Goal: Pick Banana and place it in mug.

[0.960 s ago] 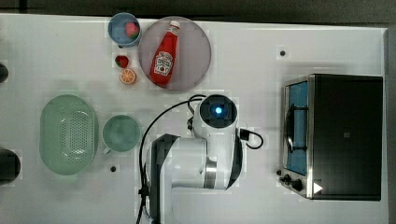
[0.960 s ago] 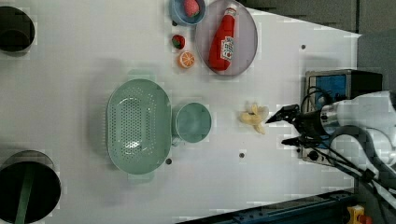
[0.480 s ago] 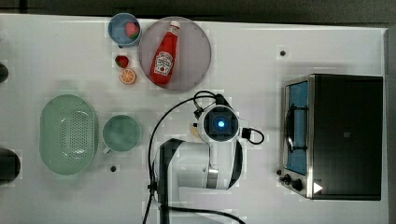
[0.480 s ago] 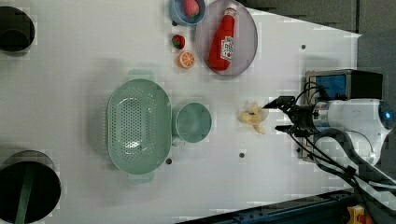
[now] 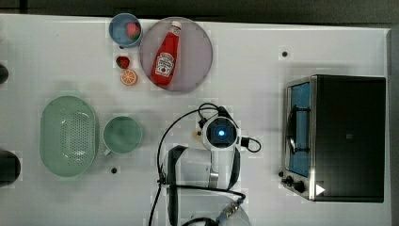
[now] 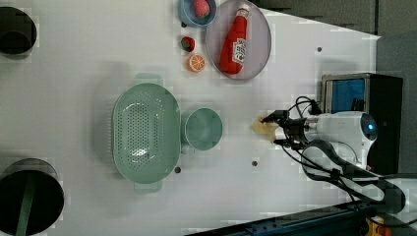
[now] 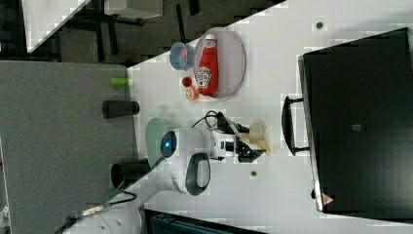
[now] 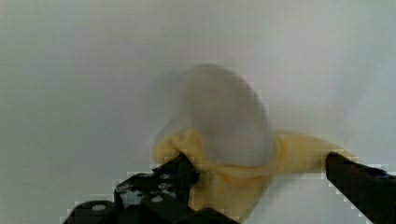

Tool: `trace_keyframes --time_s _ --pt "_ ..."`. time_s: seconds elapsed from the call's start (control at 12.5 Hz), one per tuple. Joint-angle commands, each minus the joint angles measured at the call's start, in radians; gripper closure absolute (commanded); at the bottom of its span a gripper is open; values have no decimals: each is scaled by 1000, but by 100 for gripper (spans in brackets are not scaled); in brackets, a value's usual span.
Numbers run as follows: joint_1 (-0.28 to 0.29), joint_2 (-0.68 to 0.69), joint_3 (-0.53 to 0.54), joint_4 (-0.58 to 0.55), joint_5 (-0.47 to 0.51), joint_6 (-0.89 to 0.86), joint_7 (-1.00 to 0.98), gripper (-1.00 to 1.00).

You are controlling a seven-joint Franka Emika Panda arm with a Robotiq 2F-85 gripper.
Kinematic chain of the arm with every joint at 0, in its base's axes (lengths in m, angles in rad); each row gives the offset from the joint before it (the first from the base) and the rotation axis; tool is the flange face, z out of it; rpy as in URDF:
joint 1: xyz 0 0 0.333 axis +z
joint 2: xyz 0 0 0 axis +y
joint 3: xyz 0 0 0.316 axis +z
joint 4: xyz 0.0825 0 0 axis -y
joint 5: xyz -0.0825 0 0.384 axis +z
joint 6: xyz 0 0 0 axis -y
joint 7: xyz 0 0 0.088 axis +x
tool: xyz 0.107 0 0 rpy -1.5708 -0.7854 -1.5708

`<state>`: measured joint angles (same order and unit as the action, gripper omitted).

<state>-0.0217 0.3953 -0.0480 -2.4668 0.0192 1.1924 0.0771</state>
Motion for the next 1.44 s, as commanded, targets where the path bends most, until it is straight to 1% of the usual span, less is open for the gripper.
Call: trace_keyframes --time_s 0.08,0.24,0.4,0.56,0.72,0.8,0.96,1.12,1.28,1.36,1.44 --pt "10 -20 27 7 -5 44 -29 -45" --pt "11 -27 29 12 -5 49 -29 3" --pt "9 -31 26 8 -5 48 -29 46" --pt "2 -62 21 8 -5 39 -29 46" --pt "-5 -148 12 11 -5 -26 -29 46" --pt "-6 -208 6 19 -5 -91 -29 46" --pt "-6 -343 -12 48 -5 -282 -30 46" --pt "-7 -476 -22 119 -6 -495 -30 46" --pt "-4 -554 -21 179 -6 -673 -30 46" --pt "-1 -579 -12 198 -6 -737 -28 46" --pt "4 -600 5 206 -6 -758 -19 46"
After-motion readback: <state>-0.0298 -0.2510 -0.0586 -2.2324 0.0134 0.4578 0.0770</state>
